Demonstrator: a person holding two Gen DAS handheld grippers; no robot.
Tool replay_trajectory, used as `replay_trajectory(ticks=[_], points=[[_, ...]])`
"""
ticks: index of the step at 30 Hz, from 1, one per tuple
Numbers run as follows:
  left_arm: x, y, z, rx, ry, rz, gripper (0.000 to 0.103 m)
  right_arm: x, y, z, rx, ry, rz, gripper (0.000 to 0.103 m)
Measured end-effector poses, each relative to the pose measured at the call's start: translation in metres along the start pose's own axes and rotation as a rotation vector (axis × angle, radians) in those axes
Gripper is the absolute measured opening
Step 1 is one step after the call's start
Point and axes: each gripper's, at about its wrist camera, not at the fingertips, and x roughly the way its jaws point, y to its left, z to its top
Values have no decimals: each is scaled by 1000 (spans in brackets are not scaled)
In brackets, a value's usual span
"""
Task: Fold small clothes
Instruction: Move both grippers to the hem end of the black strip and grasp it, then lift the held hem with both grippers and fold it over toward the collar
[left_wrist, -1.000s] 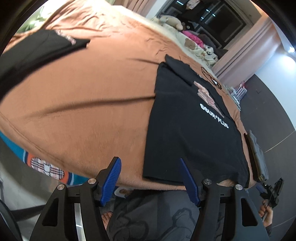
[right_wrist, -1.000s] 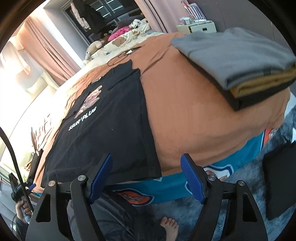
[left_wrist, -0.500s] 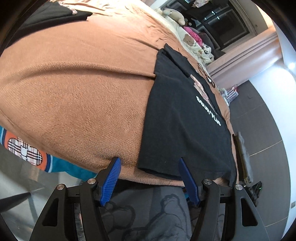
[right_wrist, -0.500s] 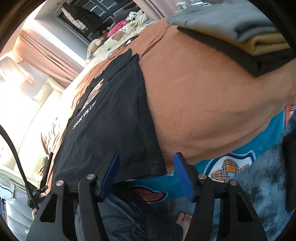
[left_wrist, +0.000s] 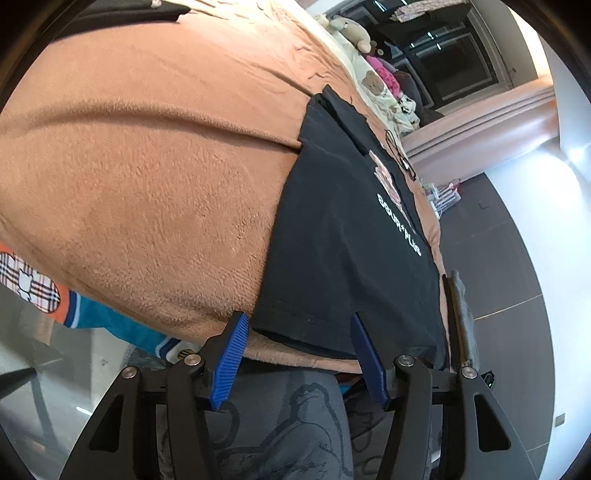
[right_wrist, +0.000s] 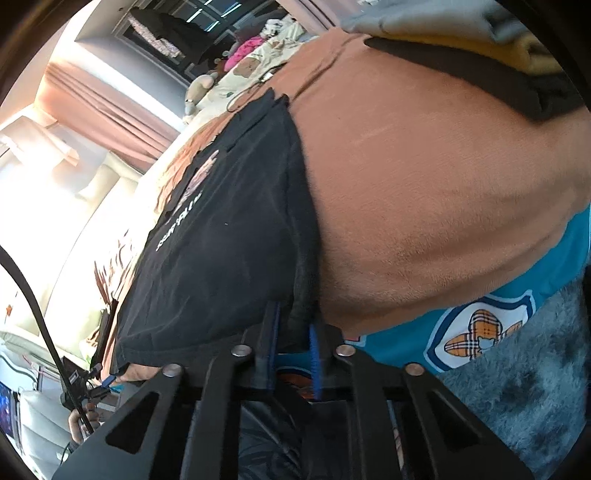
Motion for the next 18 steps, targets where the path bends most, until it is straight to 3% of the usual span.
replay_trajectory(ticks=[7, 9, 16, 18], points=[[4, 1, -1, -38, -6, -44, 57, -30, -8, 2, 22, -88, 48, 3], [4, 0, -1, -42, -11, -49, 49, -33, -11, 0, 26, -97, 61, 3], [9, -4, 3, -65, -36, -30, 44, -28, -13, -8, 39, -94, 59, 3], [10, -5, 6, -76, -45, 1, 30, -28, -11, -6, 44, -96, 64, 3]])
